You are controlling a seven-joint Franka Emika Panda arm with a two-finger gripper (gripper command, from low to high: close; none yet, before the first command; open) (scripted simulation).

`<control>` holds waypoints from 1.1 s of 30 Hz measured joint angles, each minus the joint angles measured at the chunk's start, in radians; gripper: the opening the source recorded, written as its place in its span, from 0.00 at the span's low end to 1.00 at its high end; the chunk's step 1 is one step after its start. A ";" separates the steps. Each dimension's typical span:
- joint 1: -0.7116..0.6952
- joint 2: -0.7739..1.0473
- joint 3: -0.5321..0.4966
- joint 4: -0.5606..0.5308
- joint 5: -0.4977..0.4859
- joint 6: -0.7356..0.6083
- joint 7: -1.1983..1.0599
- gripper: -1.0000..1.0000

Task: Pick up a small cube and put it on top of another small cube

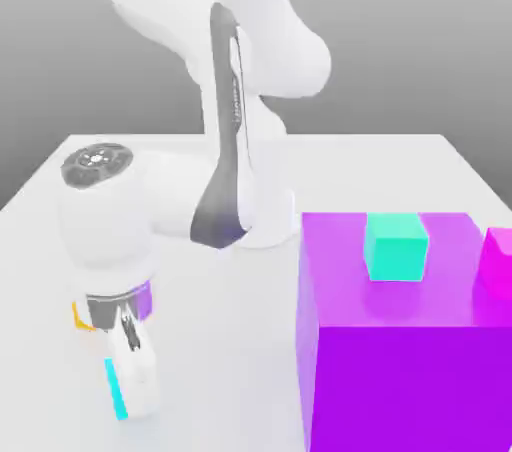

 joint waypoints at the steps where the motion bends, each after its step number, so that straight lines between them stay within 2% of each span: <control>1: 0.002 -0.013 0.014 0.004 0.002 -0.014 -0.027 0.00; 4: 0.011 -0.009 0.070 0.039 -0.008 -0.027 -0.154 0.00; 8: 0.007 0.004 0.104 0.090 -0.068 -0.053 -0.332 0.00; 16: 0.149 -0.081 0.266 0.335 -0.174 -0.373 -0.597 0.00; 19: 0.243 -0.139 0.326 0.392 -0.130 -0.497 -0.530 0.00; 26: 0.443 -0.286 0.412 0.481 0.045 -0.753 -0.260 0.00; 28: 0.430 -0.295 0.407 0.460 0.060 -0.747 -0.198 0.00; 30: 0.430 -0.272 0.410 0.413 0.052 -0.680 -0.174 0.00; 31: 0.431 -0.259 0.411 0.389 0.047 -0.646 -0.166 1.00; 33: 0.431 -0.259 0.411 0.389 0.047 -0.646 -0.167 1.00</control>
